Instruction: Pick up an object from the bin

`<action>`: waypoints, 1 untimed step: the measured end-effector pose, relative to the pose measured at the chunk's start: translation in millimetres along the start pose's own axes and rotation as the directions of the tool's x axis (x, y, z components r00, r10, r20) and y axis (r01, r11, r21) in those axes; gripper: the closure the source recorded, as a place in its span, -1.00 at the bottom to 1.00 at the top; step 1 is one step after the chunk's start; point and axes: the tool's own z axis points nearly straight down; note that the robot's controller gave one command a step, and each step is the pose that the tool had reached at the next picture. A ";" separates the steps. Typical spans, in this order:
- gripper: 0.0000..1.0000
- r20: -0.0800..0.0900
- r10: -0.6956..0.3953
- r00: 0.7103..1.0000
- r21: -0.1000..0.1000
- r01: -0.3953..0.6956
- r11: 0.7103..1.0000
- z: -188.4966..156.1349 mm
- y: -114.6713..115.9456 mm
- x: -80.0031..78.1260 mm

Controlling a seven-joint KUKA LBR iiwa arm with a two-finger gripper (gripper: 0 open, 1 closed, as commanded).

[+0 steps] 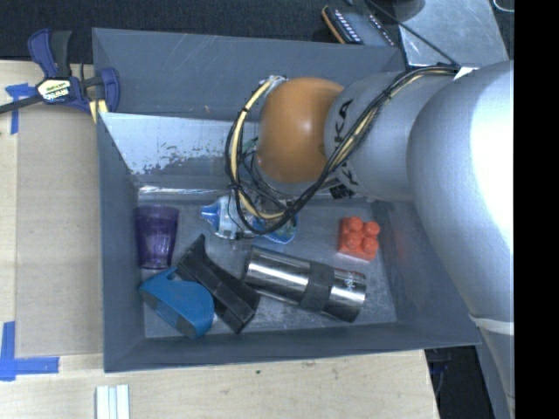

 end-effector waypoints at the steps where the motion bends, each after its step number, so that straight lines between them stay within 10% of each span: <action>1: 1.00 0.000 0.001 1.000 0.000 -0.001 1.000 0.0 0.0 0.0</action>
Offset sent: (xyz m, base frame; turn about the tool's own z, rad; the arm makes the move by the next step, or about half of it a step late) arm -0.0086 0.0020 0.0631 -0.0300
